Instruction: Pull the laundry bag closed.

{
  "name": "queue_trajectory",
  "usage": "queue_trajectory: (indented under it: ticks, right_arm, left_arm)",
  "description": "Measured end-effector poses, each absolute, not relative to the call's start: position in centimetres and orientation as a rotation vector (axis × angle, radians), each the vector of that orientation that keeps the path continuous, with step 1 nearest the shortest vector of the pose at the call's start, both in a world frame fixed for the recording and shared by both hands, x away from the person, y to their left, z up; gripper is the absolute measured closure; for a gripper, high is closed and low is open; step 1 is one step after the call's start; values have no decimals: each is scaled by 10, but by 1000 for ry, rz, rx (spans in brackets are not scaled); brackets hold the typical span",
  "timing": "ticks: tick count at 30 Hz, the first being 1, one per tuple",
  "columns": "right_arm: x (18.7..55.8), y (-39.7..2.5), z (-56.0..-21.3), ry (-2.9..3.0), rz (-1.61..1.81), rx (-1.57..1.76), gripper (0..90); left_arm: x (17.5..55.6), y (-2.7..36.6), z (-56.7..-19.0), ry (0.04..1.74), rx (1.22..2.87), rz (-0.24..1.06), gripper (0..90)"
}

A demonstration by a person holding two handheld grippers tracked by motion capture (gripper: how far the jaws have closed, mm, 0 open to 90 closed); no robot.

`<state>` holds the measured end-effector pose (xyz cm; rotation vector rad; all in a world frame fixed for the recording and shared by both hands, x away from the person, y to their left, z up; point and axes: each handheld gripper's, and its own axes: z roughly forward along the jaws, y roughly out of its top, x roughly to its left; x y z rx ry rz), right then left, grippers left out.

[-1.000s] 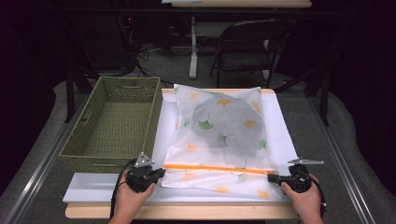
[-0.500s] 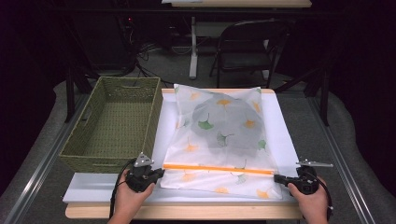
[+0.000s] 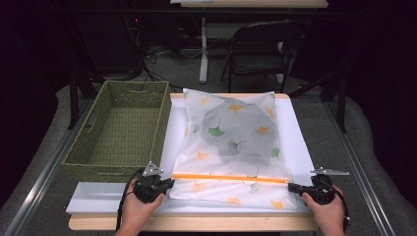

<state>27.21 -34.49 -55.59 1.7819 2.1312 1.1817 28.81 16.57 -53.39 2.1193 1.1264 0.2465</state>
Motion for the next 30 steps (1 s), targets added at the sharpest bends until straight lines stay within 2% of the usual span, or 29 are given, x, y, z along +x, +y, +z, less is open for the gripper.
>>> queue_trajectory:
  ticks: [13, 25, 30]
  right_arm:
    - [271, -345, -555, 2126, 1181, 1783, 878]
    - [269, -347, -549, 2082, 1196, 1736, 736]
    - [268, -343, -545, 2098, 1169, 1707, 732]
  left_arm:
    - [289, 164, -536, 1136, 2120, 221, 810]
    - [288, 164, -532, 1121, 2097, 214, 655]
    - [285, 168, -527, 1121, 2089, 220, 606]
